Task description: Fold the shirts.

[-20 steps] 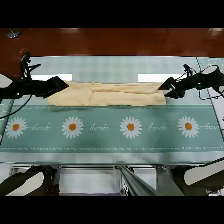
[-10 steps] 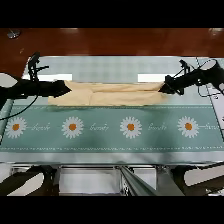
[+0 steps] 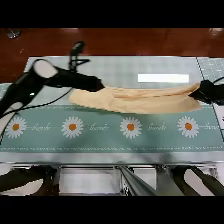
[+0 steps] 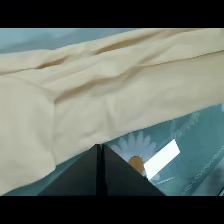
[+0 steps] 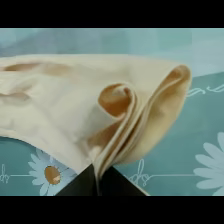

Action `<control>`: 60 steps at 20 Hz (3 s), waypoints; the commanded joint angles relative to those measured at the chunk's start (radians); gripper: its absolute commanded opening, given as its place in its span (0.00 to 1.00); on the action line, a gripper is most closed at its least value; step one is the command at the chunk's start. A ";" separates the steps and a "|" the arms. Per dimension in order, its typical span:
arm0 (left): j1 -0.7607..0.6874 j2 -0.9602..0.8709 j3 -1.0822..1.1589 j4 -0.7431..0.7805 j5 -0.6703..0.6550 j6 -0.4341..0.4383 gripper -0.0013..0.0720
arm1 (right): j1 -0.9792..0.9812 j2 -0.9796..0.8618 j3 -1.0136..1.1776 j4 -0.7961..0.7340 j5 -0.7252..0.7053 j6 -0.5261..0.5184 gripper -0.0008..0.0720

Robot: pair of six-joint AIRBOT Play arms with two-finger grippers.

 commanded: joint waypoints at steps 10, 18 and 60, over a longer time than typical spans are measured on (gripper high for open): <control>-0.493 -0.676 0.695 0.168 -0.012 -0.462 0.05 | -0.030 0.321 -0.066 0.085 0.020 0.068 0.06; -0.337 -0.661 0.785 0.040 -0.193 -0.439 0.05 | -0.018 0.305 -0.066 0.103 0.011 0.057 0.06; 0.475 0.850 -0.470 0.377 -0.194 -0.341 0.05 | 0.460 -0.050 -0.180 -0.319 -0.446 0.523 0.86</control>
